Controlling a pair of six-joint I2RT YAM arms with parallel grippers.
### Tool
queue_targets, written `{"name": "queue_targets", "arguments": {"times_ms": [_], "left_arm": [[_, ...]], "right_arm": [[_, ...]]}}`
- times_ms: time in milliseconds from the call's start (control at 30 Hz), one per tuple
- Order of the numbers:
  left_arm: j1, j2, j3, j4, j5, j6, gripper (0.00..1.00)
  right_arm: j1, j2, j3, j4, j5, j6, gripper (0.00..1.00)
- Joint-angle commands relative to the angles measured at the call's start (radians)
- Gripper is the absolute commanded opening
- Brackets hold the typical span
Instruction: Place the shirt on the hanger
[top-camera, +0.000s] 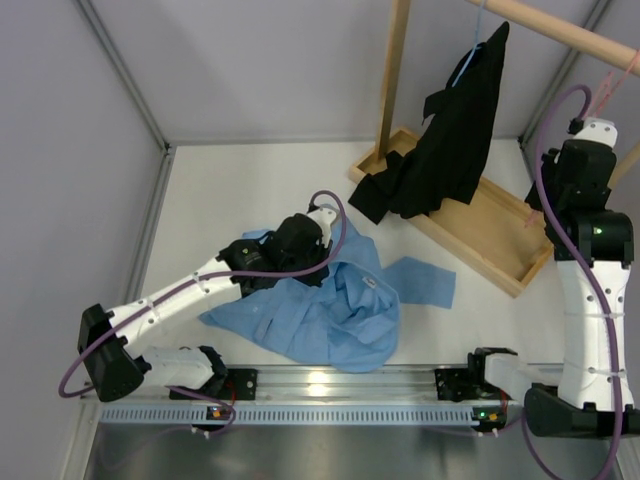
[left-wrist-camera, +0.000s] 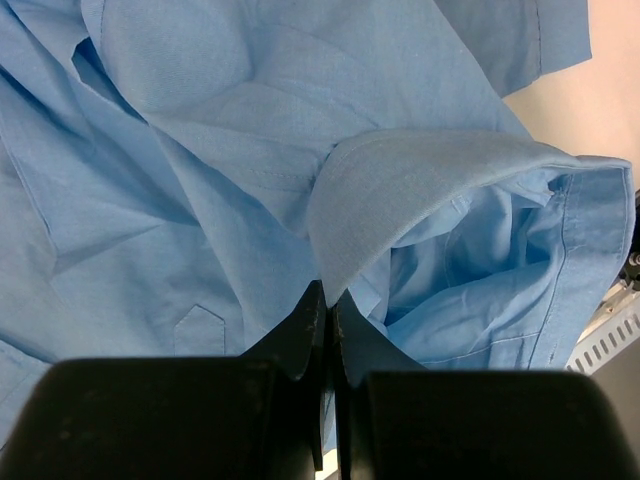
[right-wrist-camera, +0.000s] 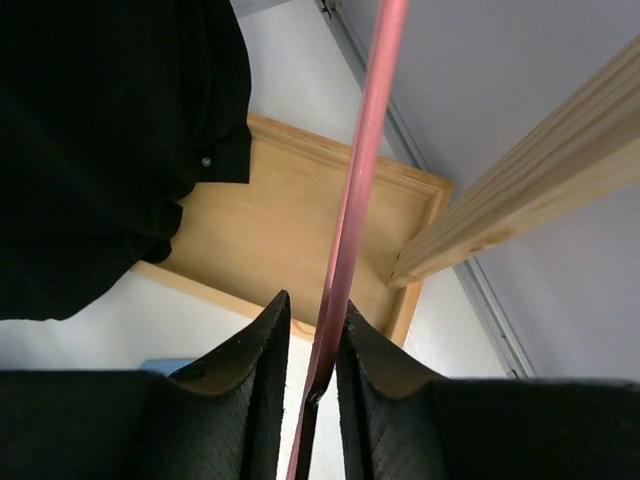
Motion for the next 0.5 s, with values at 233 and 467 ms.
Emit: {"name": "queue_targets", "arguments": {"times_ms": [233, 467], "left_arm": [[0.002, -0.011, -0.024, 0.062, 0.017, -0.007, 0.00], [0.002, -0.008, -0.024, 0.064, 0.023, -0.006, 0.00]], "right_arm": [[-0.016, -0.054, 0.054, 0.060, 0.002, 0.003, 0.19], [-0.016, -0.055, 0.038, 0.055, -0.002, -0.011, 0.14]]}}
